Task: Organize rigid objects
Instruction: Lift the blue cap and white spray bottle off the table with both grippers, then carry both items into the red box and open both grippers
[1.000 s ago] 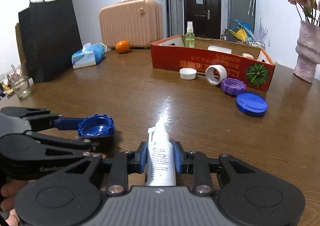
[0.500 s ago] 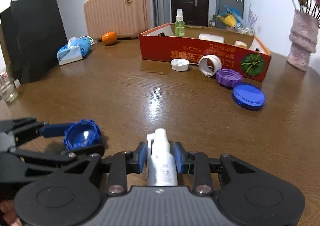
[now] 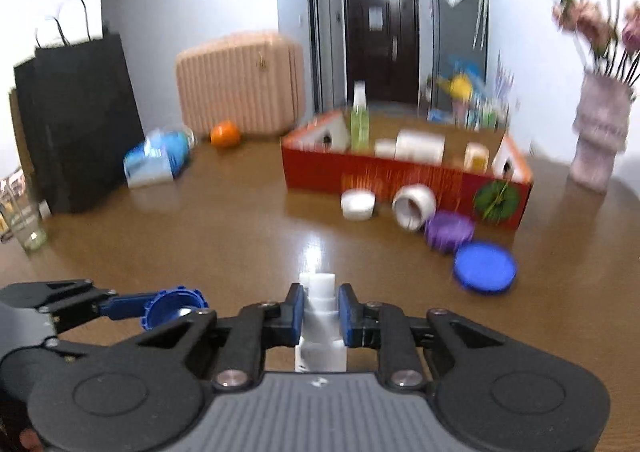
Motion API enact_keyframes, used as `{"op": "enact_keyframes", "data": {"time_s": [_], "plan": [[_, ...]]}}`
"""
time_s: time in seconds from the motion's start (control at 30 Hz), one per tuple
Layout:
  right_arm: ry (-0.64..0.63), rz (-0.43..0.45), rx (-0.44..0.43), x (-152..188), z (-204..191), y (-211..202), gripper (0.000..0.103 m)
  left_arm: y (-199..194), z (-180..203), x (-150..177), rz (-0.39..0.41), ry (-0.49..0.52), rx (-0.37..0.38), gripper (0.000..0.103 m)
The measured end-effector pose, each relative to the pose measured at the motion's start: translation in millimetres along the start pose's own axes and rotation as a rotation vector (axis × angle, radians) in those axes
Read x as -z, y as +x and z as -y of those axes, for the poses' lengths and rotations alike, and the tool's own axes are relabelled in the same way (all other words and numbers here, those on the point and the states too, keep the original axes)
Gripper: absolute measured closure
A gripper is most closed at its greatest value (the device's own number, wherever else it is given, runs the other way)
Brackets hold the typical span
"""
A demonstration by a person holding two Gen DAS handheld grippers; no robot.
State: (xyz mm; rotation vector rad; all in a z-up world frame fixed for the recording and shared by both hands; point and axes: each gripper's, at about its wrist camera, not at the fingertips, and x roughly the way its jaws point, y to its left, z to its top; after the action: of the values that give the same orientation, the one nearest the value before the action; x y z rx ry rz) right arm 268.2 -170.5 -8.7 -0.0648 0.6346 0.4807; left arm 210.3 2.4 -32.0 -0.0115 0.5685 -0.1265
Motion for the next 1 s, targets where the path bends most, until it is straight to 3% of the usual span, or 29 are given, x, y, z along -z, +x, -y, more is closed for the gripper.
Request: {"op": "enact_keyframes", "data": {"time_s": [0.23, 0.53, 0.8, 1.0], "plan": [[-0.046, 0.113, 0.038, 15.1, -3.9, -34.9, 0.085, -1.0, 10.1, 1.3, -0.008, 0.021, 0.004, 0.048], [-0.076, 0.107, 0.062, 37.3, -2.8, -49.1, 0.082, 2.8, 15.9, 12.3, -0.050, 0.026, 0.008, 0.048], [-0.092, 0.095, 0.062, 36.2, -2.5, -47.3, 0.078, 5.1, 14.3, 13.1, -0.066, 0.022, 0.015, 0.048], [-0.069, 0.090, 0.059, 35.8, 0.5, -47.2, 0.085, -1.2, 9.6, -2.8, -0.023, -0.010, 0.078, 0.048]]}}
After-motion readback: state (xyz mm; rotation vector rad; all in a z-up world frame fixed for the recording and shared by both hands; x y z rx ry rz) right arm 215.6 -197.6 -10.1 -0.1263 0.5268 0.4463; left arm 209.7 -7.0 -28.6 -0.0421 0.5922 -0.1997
